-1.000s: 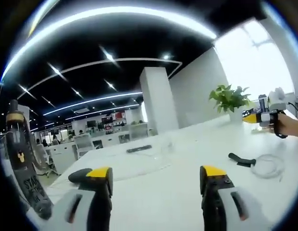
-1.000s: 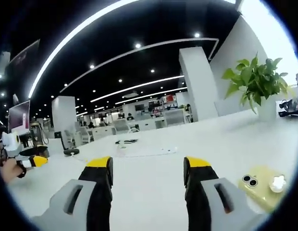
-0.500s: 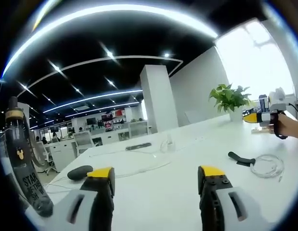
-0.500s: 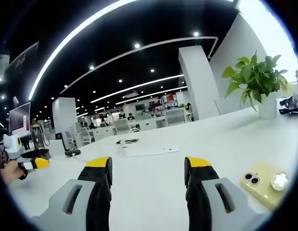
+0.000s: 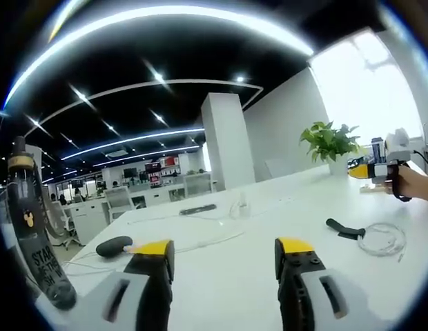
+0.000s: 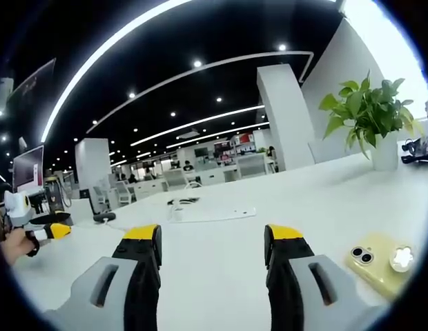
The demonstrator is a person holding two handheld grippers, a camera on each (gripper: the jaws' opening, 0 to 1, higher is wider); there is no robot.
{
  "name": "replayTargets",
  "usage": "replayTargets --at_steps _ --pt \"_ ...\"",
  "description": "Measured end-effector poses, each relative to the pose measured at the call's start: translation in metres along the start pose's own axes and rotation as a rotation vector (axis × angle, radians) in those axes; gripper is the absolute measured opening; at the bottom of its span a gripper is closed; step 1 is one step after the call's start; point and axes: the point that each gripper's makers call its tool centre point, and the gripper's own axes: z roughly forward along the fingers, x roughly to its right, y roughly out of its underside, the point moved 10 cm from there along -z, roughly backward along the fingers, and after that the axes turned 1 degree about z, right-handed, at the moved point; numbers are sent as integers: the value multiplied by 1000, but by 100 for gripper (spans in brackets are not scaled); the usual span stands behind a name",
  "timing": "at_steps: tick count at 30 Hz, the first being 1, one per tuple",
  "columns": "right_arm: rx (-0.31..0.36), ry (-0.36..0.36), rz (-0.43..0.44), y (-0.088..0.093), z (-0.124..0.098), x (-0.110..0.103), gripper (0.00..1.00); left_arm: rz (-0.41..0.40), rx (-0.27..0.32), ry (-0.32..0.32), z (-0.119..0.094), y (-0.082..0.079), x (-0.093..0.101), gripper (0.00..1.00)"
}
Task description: Peel open the Velcro strap on the desktop, arrange the wired earphones neatly onto it, and close the Velcro strap to secure them.
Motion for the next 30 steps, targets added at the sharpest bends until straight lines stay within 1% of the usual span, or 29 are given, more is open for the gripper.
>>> replayTargets --at_steps 19,30 --pt "-8 -4 0 1 2 1 61 -2 -5 -3 1 0 -1 61" --pt "-34 -19 -16 5 5 -4 61 0 -4 3 2 -1 -1 61"
